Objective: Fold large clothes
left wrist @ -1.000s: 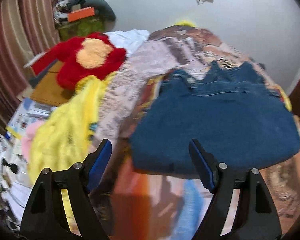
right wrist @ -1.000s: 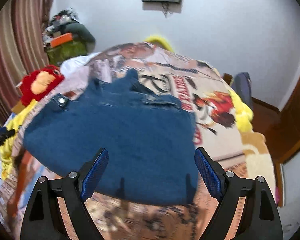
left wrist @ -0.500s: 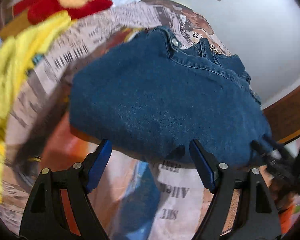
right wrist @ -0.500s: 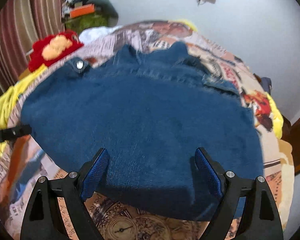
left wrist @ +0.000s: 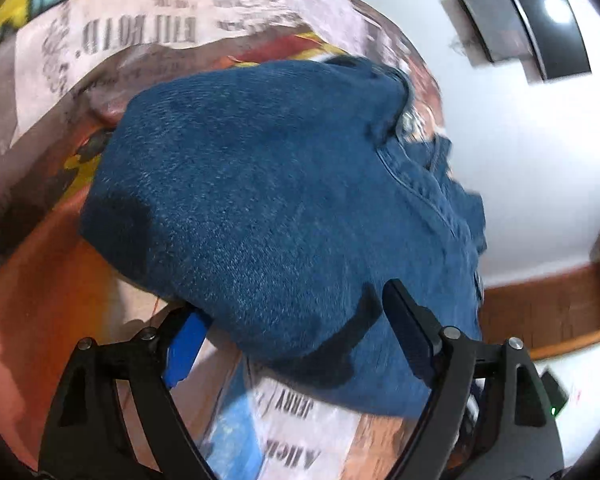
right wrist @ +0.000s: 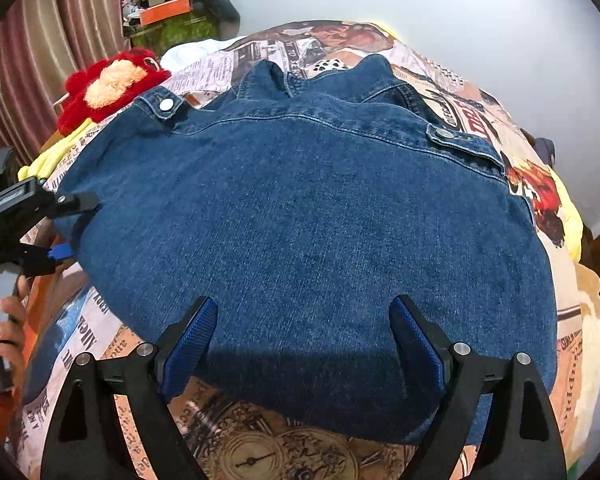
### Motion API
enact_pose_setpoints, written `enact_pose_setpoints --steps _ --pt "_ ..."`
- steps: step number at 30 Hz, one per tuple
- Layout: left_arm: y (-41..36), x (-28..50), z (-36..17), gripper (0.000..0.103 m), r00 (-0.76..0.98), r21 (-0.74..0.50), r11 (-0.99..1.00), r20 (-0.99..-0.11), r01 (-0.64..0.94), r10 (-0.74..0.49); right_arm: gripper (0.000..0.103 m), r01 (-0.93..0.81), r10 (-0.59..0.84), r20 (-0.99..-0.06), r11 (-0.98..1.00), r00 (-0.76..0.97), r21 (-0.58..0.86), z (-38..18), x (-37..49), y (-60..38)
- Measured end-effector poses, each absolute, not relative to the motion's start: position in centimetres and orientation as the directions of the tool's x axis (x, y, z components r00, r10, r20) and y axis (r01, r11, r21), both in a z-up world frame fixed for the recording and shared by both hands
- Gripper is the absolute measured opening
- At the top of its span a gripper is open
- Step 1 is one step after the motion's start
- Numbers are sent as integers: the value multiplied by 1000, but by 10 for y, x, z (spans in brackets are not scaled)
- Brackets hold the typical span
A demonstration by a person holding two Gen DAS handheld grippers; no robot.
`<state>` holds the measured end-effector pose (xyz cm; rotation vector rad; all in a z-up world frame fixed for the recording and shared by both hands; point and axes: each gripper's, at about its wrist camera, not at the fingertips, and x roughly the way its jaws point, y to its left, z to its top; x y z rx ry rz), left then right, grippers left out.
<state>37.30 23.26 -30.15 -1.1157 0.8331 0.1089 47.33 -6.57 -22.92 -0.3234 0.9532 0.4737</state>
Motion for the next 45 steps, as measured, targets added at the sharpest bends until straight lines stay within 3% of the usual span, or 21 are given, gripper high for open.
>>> enact_pose_setpoints --steps 4,8,11,13,18,28,35,40,42,45 --pt "224 381 -298 83 697 -702 461 -683 -543 -218 88 -518 241 -847 854 474 -46 -225 469 -66" --pt "195 390 -285 77 622 -518 562 -783 -645 -9 88 -515 236 -855 856 462 -41 -220 463 -70" --pt "182 388 -275 58 594 -432 589 -797 -683 104 88 -514 227 -854 856 468 -54 -214 456 -76" --pt "184 381 -269 42 605 -443 582 -789 -682 109 88 -515 228 -848 855 478 -61 -208 452 -82" --pt "192 366 -240 29 692 -503 631 -718 -591 75 88 -506 218 -839 859 498 -77 -195 454 -92" --pt "165 328 -144 26 778 -291 825 -575 -483 253 88 -523 332 -813 851 478 40 -172 465 -71" --pt "142 330 -115 26 783 -35 872 -459 -488 419 88 -619 369 -843 784 392 55 -201 460 -12" --pt "111 338 -119 26 800 127 891 -398 -436 448 88 -686 302 -889 728 345 -19 -247 448 14" --pt "96 340 -119 26 816 177 896 -369 -408 445 88 -716 299 -883 695 361 -57 -244 439 12" --pt "70 348 -112 26 849 232 907 -329 -353 414 88 -712 354 -872 702 337 11 -227 437 -11"
